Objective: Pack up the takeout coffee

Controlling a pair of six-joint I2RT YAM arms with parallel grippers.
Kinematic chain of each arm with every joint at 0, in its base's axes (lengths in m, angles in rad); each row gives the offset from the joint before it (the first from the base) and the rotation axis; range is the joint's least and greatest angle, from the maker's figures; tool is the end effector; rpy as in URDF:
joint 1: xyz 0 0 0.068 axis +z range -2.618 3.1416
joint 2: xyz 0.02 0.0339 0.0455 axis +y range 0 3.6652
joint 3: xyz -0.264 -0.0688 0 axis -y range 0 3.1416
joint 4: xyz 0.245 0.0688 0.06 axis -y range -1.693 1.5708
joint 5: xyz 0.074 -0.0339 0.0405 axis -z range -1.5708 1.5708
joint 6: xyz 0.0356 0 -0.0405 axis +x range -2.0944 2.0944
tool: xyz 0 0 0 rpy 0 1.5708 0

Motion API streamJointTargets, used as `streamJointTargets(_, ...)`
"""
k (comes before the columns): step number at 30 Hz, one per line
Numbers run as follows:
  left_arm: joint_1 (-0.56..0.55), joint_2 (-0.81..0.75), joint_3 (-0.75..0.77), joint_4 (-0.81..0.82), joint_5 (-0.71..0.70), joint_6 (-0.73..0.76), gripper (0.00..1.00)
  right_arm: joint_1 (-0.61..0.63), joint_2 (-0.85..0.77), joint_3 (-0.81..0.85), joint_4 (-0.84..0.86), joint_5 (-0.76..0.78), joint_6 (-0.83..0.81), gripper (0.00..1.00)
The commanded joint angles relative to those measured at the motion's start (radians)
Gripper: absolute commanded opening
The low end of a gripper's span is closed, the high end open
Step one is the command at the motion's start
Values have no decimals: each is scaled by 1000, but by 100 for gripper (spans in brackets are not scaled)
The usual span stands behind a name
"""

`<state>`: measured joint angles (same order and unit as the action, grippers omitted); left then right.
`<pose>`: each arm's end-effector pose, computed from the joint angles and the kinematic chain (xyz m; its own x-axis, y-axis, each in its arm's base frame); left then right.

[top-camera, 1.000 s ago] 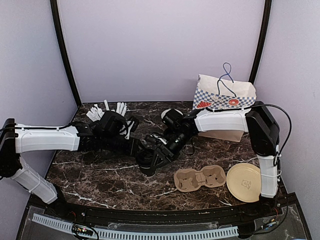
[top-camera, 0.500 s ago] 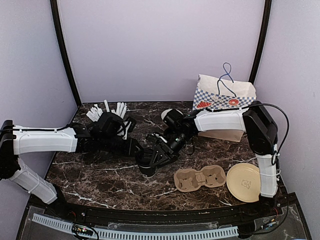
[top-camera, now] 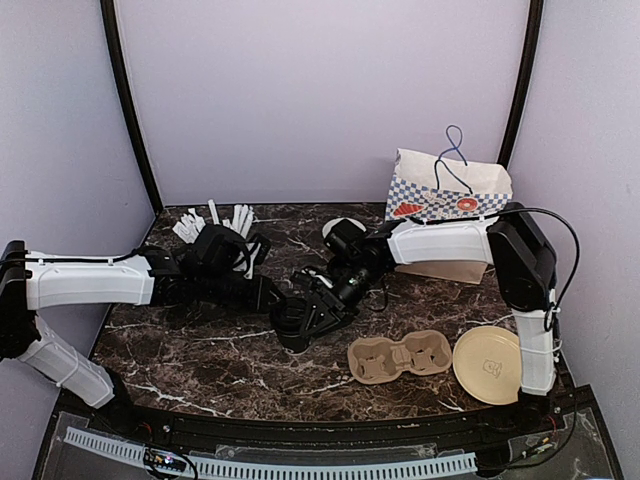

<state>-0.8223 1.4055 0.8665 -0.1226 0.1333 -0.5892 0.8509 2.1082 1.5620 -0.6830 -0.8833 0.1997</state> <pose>0.2033 -0.2259 0.2325 -0.7908 0.0421 -0.6106 0.4308 0.7470 -0.5063 0.2615 0.3400 0.1733 -0.7374 -0.6500 -0.1839 -0.5117 0.3598 0.7802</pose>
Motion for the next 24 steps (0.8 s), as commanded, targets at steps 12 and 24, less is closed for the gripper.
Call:
streamJointTargets(12, -16, -69, 25, -50, 19, 56, 48, -45, 4, 77, -33, 141, -138, 70)
streamJointTargets(24, -32, -70, 245, -271, -28, 384, 77, -79, -204, 64, -178, 288, -378, 81)
